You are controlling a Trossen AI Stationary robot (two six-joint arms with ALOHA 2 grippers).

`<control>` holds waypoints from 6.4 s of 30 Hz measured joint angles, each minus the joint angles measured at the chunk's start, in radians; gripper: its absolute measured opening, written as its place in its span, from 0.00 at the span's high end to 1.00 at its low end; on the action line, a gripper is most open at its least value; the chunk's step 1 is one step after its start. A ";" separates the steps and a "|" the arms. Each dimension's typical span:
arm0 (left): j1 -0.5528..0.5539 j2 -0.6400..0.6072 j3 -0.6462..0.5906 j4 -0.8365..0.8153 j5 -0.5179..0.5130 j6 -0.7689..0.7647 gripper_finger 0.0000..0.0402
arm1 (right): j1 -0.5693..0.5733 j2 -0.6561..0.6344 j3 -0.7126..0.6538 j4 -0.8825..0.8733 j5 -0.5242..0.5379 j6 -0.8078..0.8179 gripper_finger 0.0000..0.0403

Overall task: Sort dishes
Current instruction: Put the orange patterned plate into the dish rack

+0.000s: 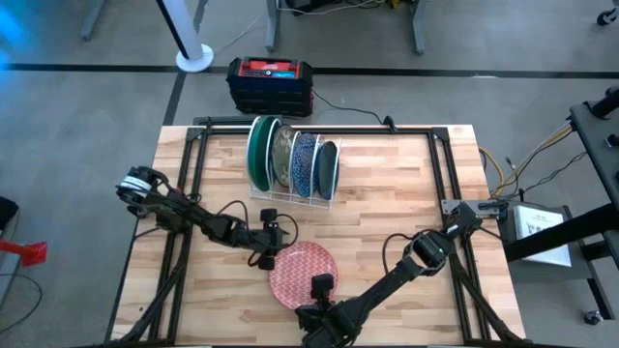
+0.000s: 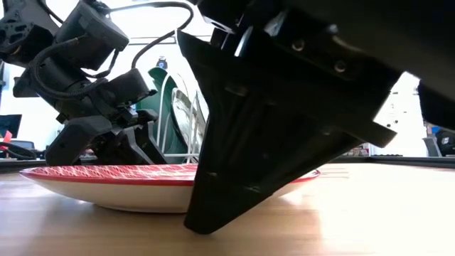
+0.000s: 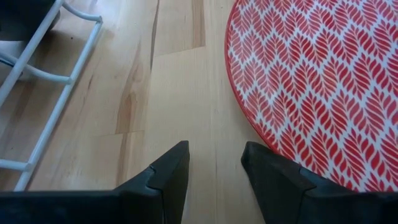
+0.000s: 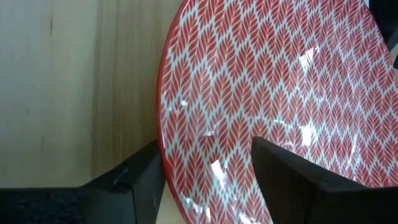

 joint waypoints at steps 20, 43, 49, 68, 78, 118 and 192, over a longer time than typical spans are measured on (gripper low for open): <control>-0.002 -0.001 0.000 -0.042 0.000 0.007 0.62 | 0.006 -0.002 0.072 -0.082 0.014 0.031 0.47; -0.004 -0.001 0.013 -0.045 0.094 0.053 0.72 | -0.051 -0.003 0.060 -0.125 0.076 0.052 0.52; -0.006 -0.003 0.014 -0.041 0.132 0.053 0.83 | -0.080 -0.003 0.043 -0.127 0.025 0.055 0.66; -0.013 -0.152 0.007 -0.233 0.148 0.046 0.88 | -0.045 -0.051 0.036 -0.347 0.182 0.356 0.98; -0.065 -0.432 -0.019 -0.411 0.012 0.076 0.88 | -0.014 -0.150 0.036 -0.372 0.266 0.685 1.00; -0.215 -1.240 0.245 -0.510 -0.616 0.636 0.88 | -0.345 -0.296 0.108 0.669 0.482 -0.044 1.00; -0.214 -1.385 0.286 -0.528 -0.578 0.577 0.88 | -0.513 -0.290 -0.199 1.091 0.634 0.374 1.00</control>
